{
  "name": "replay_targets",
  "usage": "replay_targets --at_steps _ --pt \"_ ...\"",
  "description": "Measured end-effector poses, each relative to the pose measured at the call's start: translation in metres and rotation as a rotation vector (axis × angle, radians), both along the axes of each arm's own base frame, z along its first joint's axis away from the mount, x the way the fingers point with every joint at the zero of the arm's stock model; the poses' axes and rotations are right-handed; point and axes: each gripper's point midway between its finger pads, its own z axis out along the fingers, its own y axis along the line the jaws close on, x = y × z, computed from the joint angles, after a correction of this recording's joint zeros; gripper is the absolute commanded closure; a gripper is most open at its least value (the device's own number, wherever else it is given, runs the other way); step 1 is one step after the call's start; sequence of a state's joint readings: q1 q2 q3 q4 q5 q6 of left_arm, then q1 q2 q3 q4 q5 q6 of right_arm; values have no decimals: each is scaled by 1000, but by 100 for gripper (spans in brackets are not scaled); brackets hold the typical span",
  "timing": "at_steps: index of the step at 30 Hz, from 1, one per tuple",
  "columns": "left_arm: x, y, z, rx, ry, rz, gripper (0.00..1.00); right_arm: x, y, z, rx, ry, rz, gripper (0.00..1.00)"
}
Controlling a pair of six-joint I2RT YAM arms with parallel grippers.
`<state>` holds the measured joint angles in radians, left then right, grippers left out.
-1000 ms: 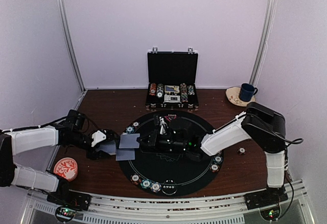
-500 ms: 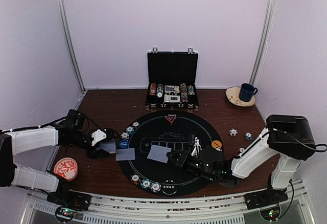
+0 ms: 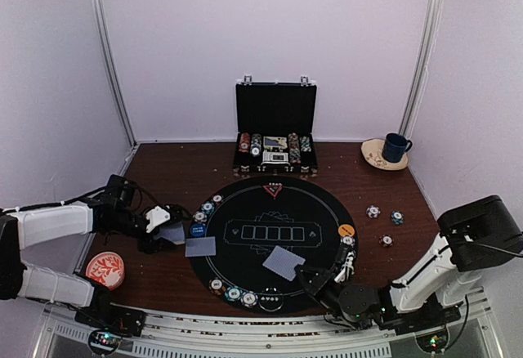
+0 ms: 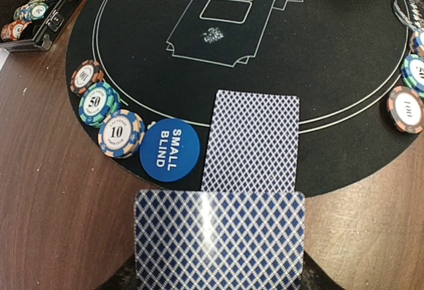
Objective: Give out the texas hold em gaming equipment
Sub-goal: Distribute the poker card in the dealer area.
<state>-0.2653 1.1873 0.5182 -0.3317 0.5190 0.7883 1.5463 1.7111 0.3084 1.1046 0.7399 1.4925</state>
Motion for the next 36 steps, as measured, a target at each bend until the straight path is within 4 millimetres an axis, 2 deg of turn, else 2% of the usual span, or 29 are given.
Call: replay_targets --at_steps 3,5,19,33,36 --pt "1 0 0 1 -2 4 91 -3 -20 -5 1 16 -46 100" --pt "1 0 0 2 -1 5 91 -6 -23 -8 -3 24 -50 100" --pt "4 0 -2 3 -3 10 91 -44 -19 -33 -39 116 -25 100" --pt "5 1 -3 6 -1 17 91 -43 -41 -54 -125 136 -116 100" --pt "5 1 -3 6 -2 17 91 -43 -42 -56 -135 139 -121 89"
